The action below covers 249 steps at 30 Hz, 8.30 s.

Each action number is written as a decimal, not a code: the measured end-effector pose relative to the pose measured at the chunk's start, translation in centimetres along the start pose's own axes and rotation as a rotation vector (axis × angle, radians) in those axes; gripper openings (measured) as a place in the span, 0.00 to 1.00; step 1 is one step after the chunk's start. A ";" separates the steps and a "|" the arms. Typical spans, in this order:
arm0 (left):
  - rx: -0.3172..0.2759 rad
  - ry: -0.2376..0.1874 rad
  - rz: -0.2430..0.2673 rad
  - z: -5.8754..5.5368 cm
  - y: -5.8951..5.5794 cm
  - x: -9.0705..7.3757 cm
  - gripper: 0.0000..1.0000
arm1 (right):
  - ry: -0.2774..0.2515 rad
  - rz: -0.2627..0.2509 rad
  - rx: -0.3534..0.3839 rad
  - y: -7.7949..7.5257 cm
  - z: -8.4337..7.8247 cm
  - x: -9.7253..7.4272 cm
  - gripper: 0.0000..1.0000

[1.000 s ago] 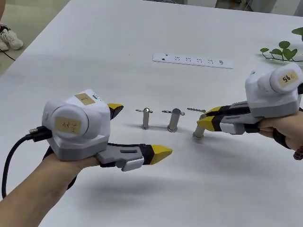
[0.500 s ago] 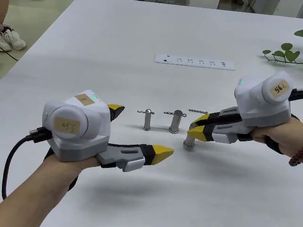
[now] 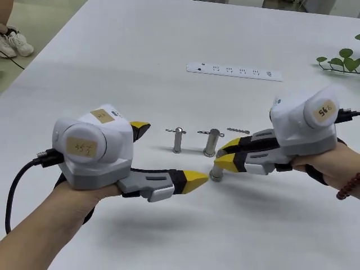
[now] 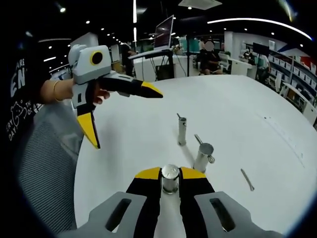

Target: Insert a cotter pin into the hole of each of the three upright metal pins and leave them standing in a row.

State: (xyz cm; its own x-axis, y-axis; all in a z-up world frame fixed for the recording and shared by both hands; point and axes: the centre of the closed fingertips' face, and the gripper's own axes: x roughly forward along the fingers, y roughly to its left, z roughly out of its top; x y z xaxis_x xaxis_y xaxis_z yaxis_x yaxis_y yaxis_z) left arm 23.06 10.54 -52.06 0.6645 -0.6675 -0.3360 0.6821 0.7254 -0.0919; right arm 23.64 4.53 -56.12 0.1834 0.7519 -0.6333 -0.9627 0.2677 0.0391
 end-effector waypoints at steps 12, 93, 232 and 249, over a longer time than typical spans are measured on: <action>0.011 0.001 -0.002 0.0 -0.1 0.1 0.90 | 0.003 -0.004 -0.075 0.1 0.0 0.1 0.09; 0.002 0.033 -0.006 -0.7 0.4 0.4 0.98 | 0.407 -0.179 -0.055 -14.1 -5.5 -1.5 0.11; -0.381 0.000 -0.226 4.2 -4.3 3.9 0.00 | 0.143 -0.147 -0.642 0.3 4.5 -4.2 0.00; -0.252 -0.028 -0.265 4.1 -4.6 3.4 0.00 | 0.004 -0.075 -0.267 0.5 4.4 -4.7 0.01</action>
State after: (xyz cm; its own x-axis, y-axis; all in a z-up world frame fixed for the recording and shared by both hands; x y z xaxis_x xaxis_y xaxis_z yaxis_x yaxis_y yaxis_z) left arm 23.41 4.25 -48.89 0.4850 -0.8397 -0.2442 0.7373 0.5428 -0.4021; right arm 23.15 3.82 -49.70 0.2557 0.7332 -0.6301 -0.9649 0.1534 -0.2131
